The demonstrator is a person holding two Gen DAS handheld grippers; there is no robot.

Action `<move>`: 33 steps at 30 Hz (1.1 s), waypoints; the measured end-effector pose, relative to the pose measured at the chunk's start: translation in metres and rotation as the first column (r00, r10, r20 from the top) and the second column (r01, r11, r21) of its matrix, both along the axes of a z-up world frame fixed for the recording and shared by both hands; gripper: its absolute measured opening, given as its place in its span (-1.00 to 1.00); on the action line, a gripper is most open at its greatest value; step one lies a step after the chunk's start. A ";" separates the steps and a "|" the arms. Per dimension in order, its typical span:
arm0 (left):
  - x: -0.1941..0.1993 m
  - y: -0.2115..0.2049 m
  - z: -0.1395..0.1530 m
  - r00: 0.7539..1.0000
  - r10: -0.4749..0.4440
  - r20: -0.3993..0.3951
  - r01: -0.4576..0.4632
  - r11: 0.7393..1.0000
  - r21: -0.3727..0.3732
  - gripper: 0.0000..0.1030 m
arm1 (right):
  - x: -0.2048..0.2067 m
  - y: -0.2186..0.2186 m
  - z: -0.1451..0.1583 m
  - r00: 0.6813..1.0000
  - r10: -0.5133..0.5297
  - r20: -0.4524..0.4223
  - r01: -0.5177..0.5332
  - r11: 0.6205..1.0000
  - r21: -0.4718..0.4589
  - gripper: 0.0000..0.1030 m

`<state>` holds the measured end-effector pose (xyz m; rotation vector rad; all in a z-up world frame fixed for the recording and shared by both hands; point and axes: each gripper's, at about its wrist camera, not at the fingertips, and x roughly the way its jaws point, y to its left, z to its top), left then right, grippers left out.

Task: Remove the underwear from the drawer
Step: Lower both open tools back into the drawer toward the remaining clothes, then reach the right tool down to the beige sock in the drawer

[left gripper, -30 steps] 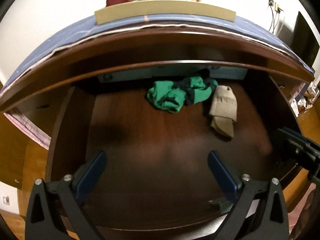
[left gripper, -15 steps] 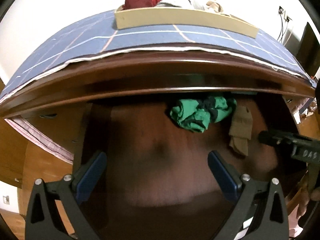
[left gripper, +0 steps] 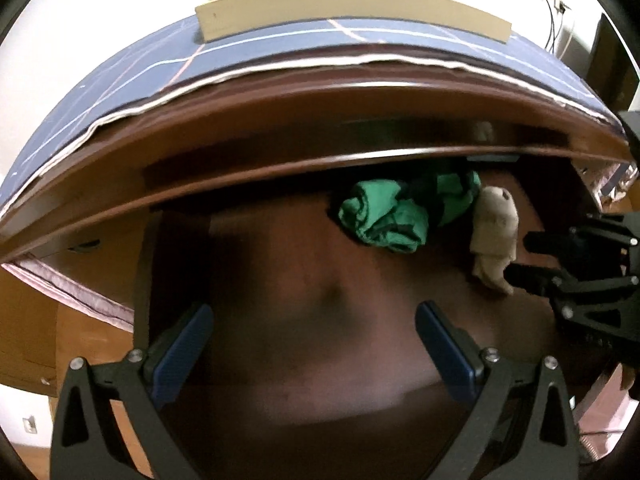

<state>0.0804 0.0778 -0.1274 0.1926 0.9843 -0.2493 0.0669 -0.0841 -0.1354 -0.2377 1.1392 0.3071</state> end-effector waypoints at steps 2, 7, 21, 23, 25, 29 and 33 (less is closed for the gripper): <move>0.003 0.008 -0.001 1.000 0.015 -0.018 -0.016 1.000 -0.022 0.99 | 0.004 0.008 -0.001 0.998 0.063 -0.008 -0.063 0.998 0.020 -0.24; 0.003 0.032 0.000 0.997 0.066 -0.047 -0.070 0.994 -0.081 0.99 | 0.006 0.046 -0.002 0.951 0.309 -0.018 -0.309 0.951 -0.019 -0.24; -0.029 0.058 0.029 1.000 -0.003 0.020 0.005 0.995 -0.097 0.92 | 0.016 0.105 -0.053 0.803 0.583 0.123 -0.478 0.754 -0.451 -0.25; -0.030 0.063 0.034 0.999 -0.003 0.037 0.006 0.994 -0.106 0.92 | 0.025 0.105 -0.053 0.820 0.559 0.122 -0.471 0.780 -0.412 -0.53; -0.032 0.064 0.036 0.999 0.008 0.045 -0.003 0.993 -0.120 0.92 | 0.029 0.103 -0.052 0.831 0.547 0.100 -0.479 0.796 -0.369 -0.96; -0.031 0.063 0.034 0.999 0.015 0.035 -0.011 0.993 -0.120 0.92 | 0.019 0.109 -0.043 0.805 0.590 0.055 -0.564 0.792 -0.234 -0.97; -0.024 0.068 0.033 0.999 0.021 0.025 -0.017 0.992 -0.127 0.91 | -0.010 0.105 -0.017 0.751 0.653 0.092 -0.635 0.754 -0.167 -0.97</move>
